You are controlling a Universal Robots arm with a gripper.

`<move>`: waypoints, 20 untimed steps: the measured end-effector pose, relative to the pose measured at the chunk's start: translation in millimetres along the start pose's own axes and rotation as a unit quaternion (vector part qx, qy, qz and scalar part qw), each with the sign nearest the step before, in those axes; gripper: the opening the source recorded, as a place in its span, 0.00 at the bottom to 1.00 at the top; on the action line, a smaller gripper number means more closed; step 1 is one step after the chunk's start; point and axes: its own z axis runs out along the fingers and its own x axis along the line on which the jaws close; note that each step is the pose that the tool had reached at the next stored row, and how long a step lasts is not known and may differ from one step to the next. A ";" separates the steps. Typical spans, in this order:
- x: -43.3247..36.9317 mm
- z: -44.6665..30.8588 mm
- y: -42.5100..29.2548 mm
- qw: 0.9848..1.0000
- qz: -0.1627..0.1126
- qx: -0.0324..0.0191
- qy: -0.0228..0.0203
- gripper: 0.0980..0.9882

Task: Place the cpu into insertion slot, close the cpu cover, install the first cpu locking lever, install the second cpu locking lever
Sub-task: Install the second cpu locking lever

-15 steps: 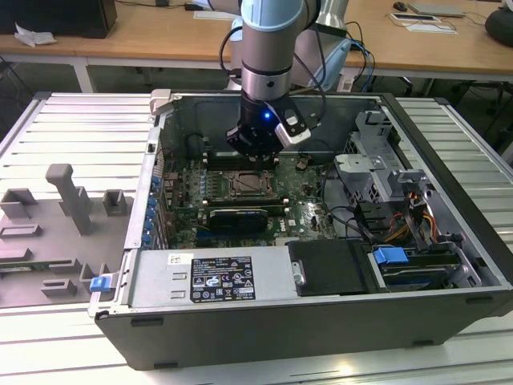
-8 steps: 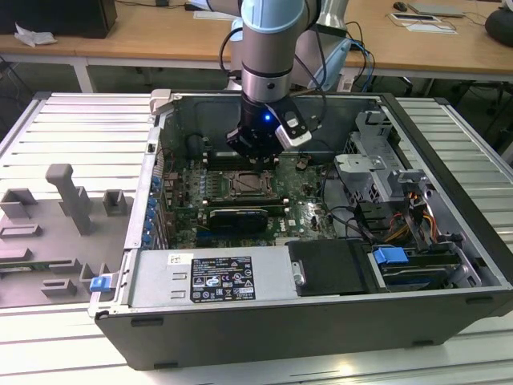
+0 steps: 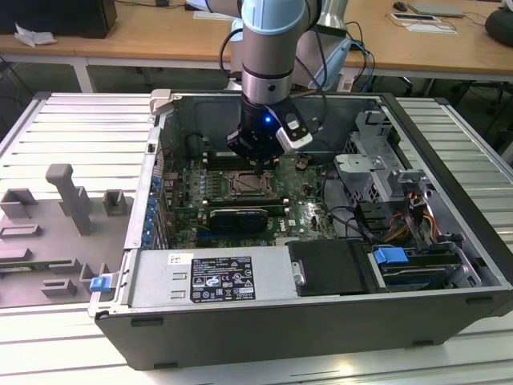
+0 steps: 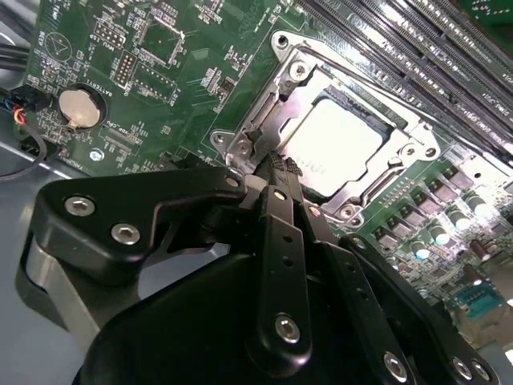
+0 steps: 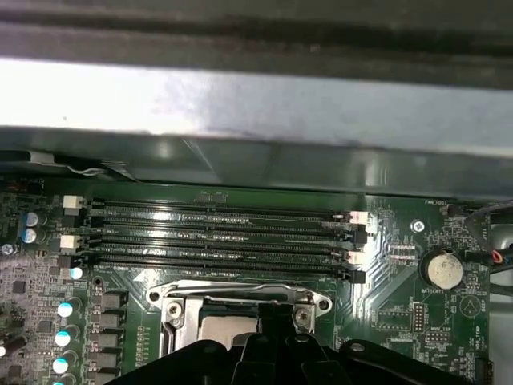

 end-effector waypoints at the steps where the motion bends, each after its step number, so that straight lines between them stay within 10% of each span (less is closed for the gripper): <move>1: -0.1 -1.4 0.1 1.000 0.000 0.000 0.000 0.01; 5: -0.5 -18.1 1.2 1.000 0.000 0.000 0.000 0.01; 13: 0.7 -19.6 -14.6 1.000 0.000 0.000 0.000 0.01; 17: 1.2 -19.8 -26.1 1.000 0.000 -0.016 0.000 0.01; 20: 1.5 -18.9 -31.3 1.000 0.001 -0.019 0.000 0.01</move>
